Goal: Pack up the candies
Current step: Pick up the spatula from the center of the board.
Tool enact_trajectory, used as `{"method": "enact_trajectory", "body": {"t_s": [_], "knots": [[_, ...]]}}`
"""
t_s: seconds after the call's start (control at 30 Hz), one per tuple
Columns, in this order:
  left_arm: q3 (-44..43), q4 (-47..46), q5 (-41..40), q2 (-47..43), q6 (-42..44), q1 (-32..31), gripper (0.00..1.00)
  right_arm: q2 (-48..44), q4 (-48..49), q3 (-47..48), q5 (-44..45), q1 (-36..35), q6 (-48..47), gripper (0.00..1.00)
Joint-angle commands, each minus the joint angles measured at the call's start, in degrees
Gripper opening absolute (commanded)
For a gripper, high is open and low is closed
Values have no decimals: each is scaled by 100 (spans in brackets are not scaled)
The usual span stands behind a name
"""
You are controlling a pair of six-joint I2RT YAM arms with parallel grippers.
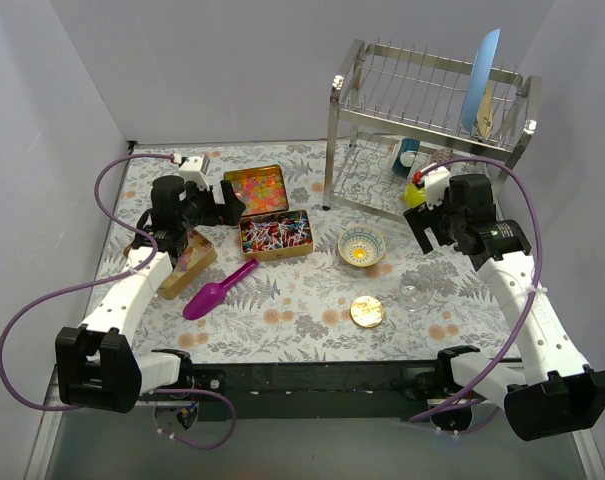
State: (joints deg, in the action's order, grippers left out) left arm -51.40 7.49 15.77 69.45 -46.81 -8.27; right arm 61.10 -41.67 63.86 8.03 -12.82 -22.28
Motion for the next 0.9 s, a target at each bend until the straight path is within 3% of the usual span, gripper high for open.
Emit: {"method": "enact_trajectory", "body": {"t_s": [0.0,0.13,0.27,0.37,0.47,0.6,0.73,0.87], "knots": [[-81,-98,163,-107,13,-16,98,-116,177,101,-197,-10,-22,98],[-116,-2,338,-11,110,-16,98,-151,177,-39,-153,-10,-92,98],[-361,261,365,165,312,-16,98,-344,-60,-207,-670,-1,-627,98],[-993,902,601,812,663,-16,98,-458,-613,-76,-1958,-10,-1566,98],[-2144,1833,726,1673,928,-16,98,-459,-1088,118,-2691,-106,-2271,98],[-2656,2143,601,2134,1024,-25,98,-126,-1098,162,-2579,-1000,-2333,94],[-2876,2292,664,2327,929,-131,96,287,-915,364,-2640,-1311,-2307,92],[-2508,2310,638,2003,752,-148,95,586,-344,443,-2754,-1600,-1991,90]]}}
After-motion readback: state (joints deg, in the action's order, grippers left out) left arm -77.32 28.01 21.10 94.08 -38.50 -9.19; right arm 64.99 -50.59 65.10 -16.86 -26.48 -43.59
